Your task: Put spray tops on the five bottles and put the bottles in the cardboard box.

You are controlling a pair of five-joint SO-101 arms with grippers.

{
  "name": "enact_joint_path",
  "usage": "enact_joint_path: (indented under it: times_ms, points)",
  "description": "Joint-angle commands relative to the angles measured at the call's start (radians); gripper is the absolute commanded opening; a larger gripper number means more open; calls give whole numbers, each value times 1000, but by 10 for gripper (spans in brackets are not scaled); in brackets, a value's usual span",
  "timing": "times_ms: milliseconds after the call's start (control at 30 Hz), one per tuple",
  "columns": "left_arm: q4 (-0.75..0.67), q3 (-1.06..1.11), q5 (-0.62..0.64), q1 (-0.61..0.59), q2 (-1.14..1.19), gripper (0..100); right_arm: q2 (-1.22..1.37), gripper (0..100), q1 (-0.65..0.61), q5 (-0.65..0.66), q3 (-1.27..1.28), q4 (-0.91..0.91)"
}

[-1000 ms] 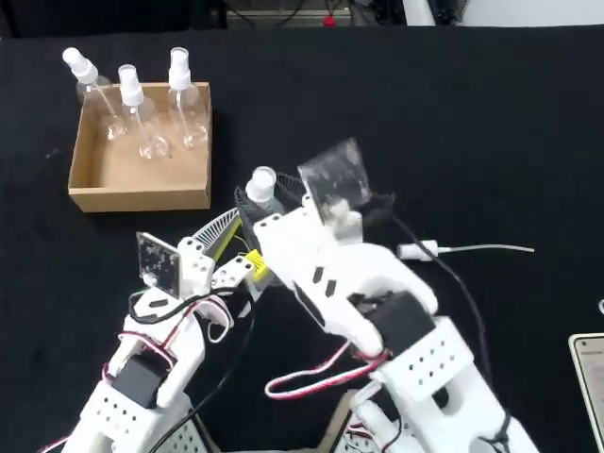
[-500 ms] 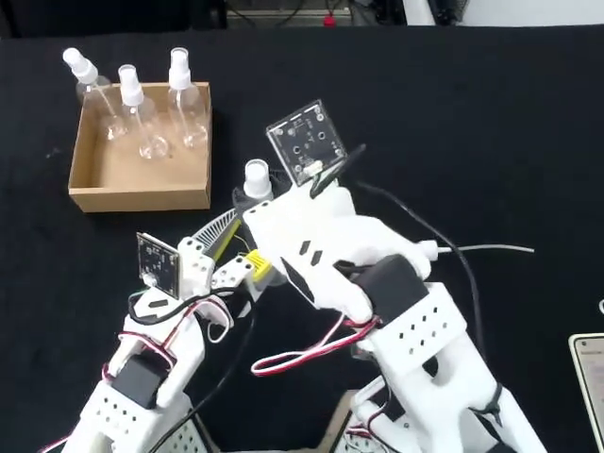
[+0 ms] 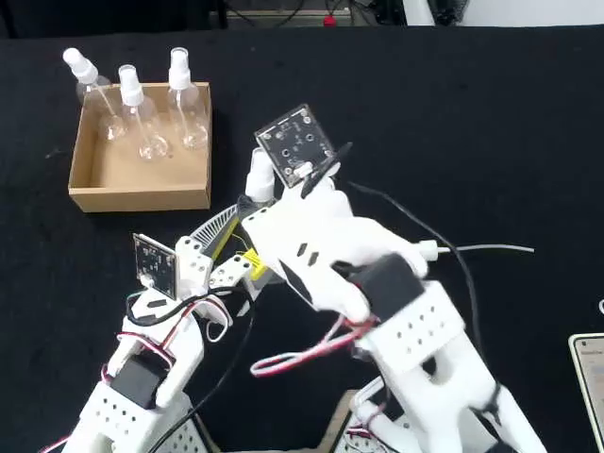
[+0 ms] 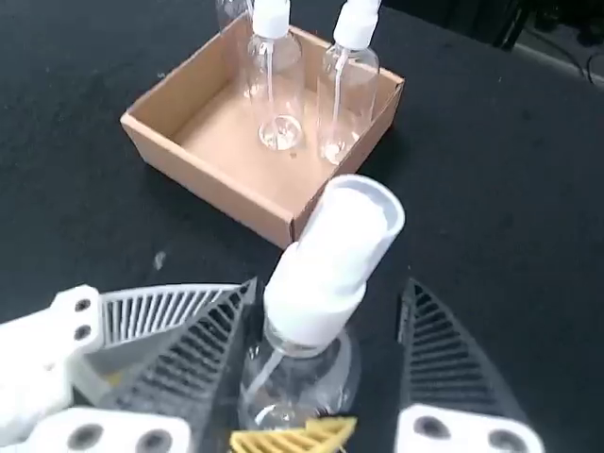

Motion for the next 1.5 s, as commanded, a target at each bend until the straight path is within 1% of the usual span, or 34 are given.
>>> enact_joint_path:
  times_ms: [0, 167, 200, 233, 333, 367, 433, 500, 600, 733, 833, 933, 1000, 1267, 1400, 1467]
  points:
    - [-5, 21, 0, 2, -11, 83, -130, 211, 9, -2, -68, 5]
    - [-5, 21, 0, 2, -9, 83, -303, 210, 9, -3, -50, -2]
    - [-5, 21, 0, 2, -9, 83, -323, 196, 11, -3, -44, -5]
    - [-5, 21, 0, 2, -9, 83, -328, 167, 12, -3, -39, -15]
    - [-5, 21, 0, 2, -9, 83, -292, 18, 17, -3, -4, -100]
    - [-5, 21, 0, 2, -9, 83, -269, 9, 17, -3, 18, -141]
    - [-5, 21, 0, 2, -9, 83, -220, 38, 17, -3, 47, -219]
    - [-5, 21, 0, 2, -9, 82, -180, 38, 17, -3, 59, -281]
    - [-5, 21, 0, 2, -9, 82, -145, 38, 17, -3, 53, -307]
    - [-5, 21, 0, 2, -9, 83, -136, 38, 18, -3, 53, -310]
    - [-5, 21, 0, 2, -9, 83, -134, 38, 51, -9, 54, -315]
    - [-5, 21, 0, 2, -9, 84, -134, 38, 75, -97, 64, -313]
    - [-5, 21, 0, 2, -9, 84, -134, 38, 77, -124, 81, -313]
    - [-5, 21, 0, 2, -9, 84, -134, 38, 75, -123, 130, -311]
    - [-3, 21, 0, 1, -8, 80, -140, 38, 15, -121, 122, -262]
    - [-3, 21, 0, 1, -8, 80, -142, 38, 9, -106, 122, -259]
